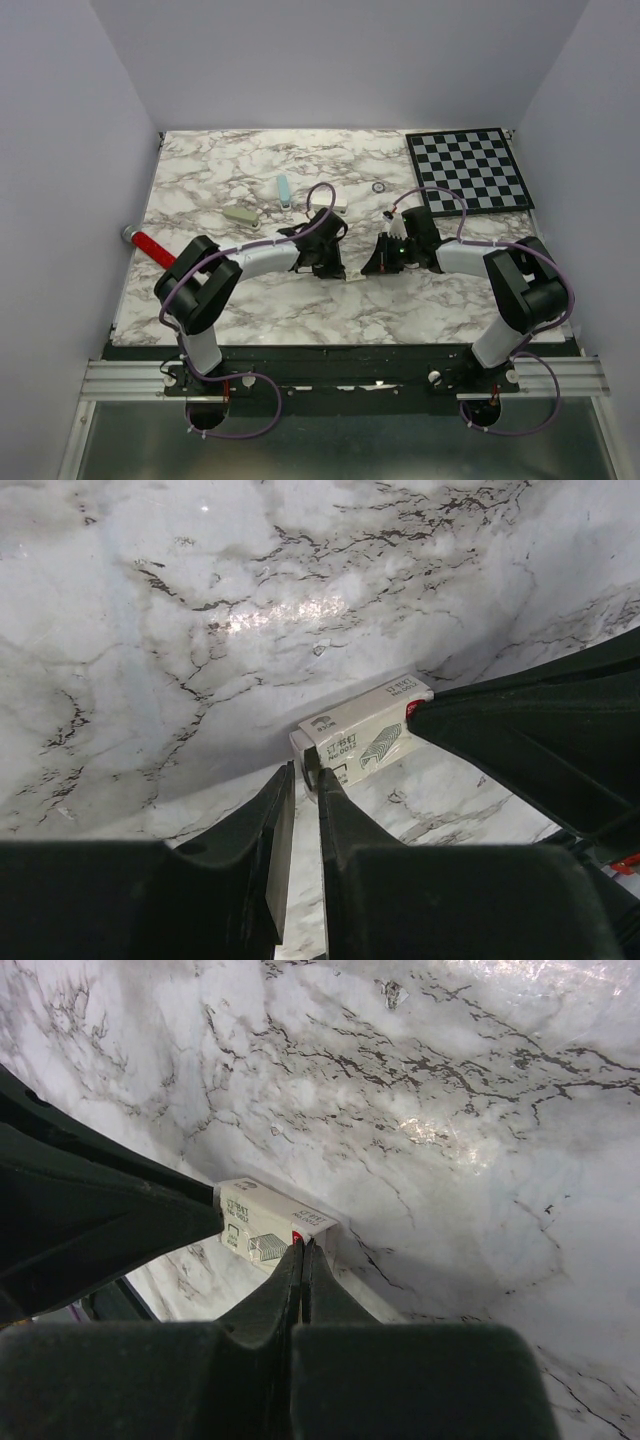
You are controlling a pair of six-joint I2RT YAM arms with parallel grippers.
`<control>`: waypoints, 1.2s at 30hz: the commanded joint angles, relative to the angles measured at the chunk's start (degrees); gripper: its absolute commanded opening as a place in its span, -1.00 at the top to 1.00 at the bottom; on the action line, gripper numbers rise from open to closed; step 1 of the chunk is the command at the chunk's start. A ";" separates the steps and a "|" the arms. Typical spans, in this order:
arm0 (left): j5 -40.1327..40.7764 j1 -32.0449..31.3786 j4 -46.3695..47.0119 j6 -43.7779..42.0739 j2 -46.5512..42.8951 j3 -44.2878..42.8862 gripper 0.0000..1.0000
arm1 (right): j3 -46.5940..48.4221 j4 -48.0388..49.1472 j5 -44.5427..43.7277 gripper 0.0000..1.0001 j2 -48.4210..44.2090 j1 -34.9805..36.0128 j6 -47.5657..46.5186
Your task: Load the staples into the stapler
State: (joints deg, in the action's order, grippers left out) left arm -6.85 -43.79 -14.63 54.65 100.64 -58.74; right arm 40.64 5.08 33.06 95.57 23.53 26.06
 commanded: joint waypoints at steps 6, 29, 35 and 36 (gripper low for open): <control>4.13 -0.86 -6.55 -0.78 1.84 -3.05 0.66 | -1.53 -0.34 0.34 0.91 -0.47 -0.06 -0.49; 5.44 -2.26 -8.74 -1.57 2.28 -5.86 1.00 | -3.29 3.27 4.30 0.99 -1.35 -0.15 2.24; 8.08 -2.18 -10.68 -2.62 0.88 -5.25 1.00 | -3.38 1.95 3.68 0.99 -2.32 -0.50 1.89; 8.60 -2.18 -10.85 -2.71 0.44 -4.98 1.00 | -3.38 1.60 3.51 0.99 -2.49 -0.59 1.80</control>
State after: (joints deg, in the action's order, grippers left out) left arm -2.15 -45.54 -22.72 53.06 102.87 -63.33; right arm 38.15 7.68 35.92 94.70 23.51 28.53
